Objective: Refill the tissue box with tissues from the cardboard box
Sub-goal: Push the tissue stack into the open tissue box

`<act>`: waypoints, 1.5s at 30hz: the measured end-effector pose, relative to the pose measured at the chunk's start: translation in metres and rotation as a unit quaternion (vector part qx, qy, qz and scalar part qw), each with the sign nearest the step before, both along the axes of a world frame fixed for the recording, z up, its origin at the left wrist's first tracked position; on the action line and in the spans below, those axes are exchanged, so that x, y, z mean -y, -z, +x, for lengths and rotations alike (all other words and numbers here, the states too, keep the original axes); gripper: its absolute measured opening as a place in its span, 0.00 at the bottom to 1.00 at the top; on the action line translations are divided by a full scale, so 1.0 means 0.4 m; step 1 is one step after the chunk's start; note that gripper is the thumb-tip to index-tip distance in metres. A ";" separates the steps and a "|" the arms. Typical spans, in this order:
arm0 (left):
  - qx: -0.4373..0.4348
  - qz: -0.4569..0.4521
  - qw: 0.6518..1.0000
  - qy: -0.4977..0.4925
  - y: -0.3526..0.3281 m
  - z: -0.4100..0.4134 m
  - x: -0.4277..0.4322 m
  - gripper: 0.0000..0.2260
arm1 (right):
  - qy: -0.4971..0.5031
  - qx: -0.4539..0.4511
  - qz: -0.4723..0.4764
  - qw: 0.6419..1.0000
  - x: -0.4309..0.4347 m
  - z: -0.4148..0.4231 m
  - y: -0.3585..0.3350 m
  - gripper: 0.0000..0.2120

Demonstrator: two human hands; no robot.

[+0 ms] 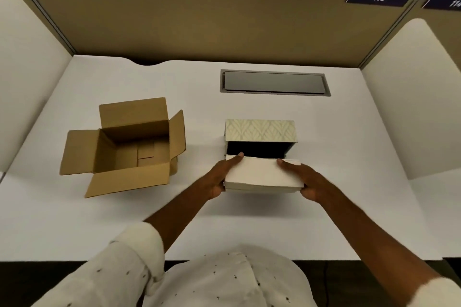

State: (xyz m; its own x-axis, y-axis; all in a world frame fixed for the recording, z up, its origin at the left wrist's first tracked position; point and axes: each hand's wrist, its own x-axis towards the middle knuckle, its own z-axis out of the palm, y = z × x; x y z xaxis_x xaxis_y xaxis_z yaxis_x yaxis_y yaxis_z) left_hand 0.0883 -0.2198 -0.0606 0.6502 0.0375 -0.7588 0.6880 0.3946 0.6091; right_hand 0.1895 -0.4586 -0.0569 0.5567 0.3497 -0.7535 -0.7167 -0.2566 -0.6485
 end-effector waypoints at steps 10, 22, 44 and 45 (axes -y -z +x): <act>0.000 0.047 0.996 -0.080 0.102 0.074 0.044 0.20 | 0.030 0.048 -0.003 0.998 0.001 0.094 0.107 0.27; -0.056 0.179 0.979 -0.076 0.138 0.099 0.078 0.39 | 0.090 0.142 -0.088 0.982 0.029 0.100 0.179 0.22; -0.083 0.188 0.976 -0.067 0.135 0.102 0.044 0.36 | 0.117 0.124 -0.125 0.977 0.028 0.088 0.218 0.17; -0.079 0.190 0.977 -0.061 0.138 0.098 0.041 0.35 | 0.119 0.125 -0.125 0.977 0.028 0.086 0.219 0.17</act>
State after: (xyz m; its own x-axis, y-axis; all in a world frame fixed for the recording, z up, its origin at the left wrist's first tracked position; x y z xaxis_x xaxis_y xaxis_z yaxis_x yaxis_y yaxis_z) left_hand 0.1274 -0.2363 -0.1157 0.4997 0.4061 -0.7651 0.7468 0.2454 0.6181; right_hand 0.2238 -0.4698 -0.1443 0.7769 0.0090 -0.6296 -0.6034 -0.2746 -0.7486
